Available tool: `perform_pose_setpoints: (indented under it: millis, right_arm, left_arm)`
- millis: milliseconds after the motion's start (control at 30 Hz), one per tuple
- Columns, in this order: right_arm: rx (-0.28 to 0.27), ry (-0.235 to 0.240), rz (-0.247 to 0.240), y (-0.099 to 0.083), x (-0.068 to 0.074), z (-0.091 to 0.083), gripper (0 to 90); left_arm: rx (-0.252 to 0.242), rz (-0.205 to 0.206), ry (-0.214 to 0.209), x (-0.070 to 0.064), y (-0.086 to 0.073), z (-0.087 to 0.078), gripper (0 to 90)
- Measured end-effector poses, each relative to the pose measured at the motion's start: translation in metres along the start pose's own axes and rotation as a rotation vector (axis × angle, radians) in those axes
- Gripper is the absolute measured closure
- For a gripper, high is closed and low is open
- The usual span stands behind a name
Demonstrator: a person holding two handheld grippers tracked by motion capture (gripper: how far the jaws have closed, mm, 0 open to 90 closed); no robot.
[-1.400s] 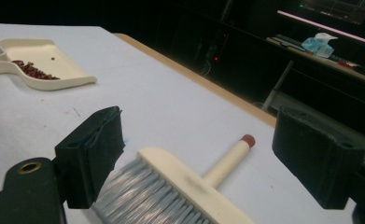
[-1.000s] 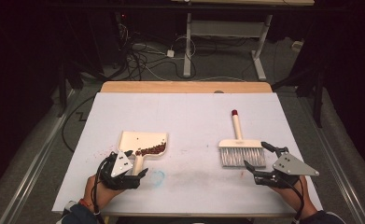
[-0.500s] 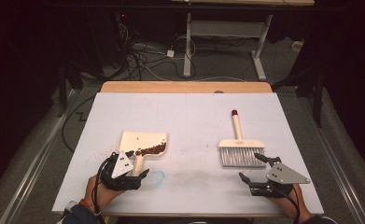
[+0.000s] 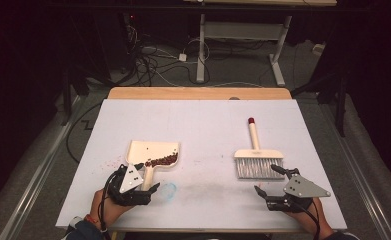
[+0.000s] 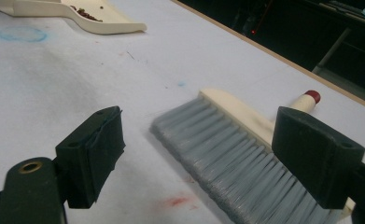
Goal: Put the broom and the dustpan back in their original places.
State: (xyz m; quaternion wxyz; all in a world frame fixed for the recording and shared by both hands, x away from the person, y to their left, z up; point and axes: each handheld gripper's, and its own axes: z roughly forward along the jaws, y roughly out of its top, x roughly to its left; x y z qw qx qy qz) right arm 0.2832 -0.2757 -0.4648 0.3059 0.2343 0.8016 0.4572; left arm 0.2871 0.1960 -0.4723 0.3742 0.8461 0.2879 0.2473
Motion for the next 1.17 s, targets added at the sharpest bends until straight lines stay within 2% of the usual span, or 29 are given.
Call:
perform_pose_setpoints:
  millis: [200,500,800,1000,1167]
  right_arm:
    - [-0.025,-0.003,0.0,0.0024,-0.0013,-0.0024,17.3]
    - [-0.024,-0.003,-0.003,0.0027,-0.0011,-0.0022,17.3]
    - [-0.037,-0.004,-0.006,0.0049,-0.0032,-0.0008,17.3]
    - [-0.013,-0.015,-0.015,0.0041,-0.0036,0.0,18.1]
    - [-0.024,-0.014,-0.012,0.0051,-0.0039,-0.0009,18.0]
  left_arm:
    - [0.003,0.0,-0.002,0.0005,-0.0005,0.0004,19.3]
    - [0.004,0.007,0.0,-0.0002,-0.0009,-0.0004,19.3]
    - [0.012,-0.004,-0.001,0.0003,-0.0015,-0.0004,19.3]
    - [0.018,0.001,-0.001,0.0004,-0.0011,0.0014,19.3]
    - [0.017,0.0,0.002,0.0005,-0.001,0.0011,19.3]
